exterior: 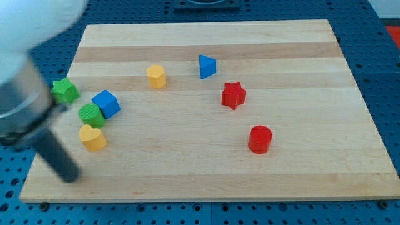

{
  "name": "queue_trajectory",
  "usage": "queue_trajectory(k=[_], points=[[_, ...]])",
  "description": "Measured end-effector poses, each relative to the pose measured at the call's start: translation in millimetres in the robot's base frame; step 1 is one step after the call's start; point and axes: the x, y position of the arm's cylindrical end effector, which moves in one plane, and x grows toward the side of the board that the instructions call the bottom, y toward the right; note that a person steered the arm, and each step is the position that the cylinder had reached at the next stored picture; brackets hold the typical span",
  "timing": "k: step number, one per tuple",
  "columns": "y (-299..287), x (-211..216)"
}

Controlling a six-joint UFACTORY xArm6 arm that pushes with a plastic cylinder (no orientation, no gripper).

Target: Push the green star towards the top left of the yellow hexagon

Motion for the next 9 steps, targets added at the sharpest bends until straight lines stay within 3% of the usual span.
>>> queue_trajectory(k=[1,3,6,8,9], points=[[-41.5,-3.3],[-37.6,-121.0],[-41.9,-145.9],[-7.1,-192.8],[-32.4,-213.6]])
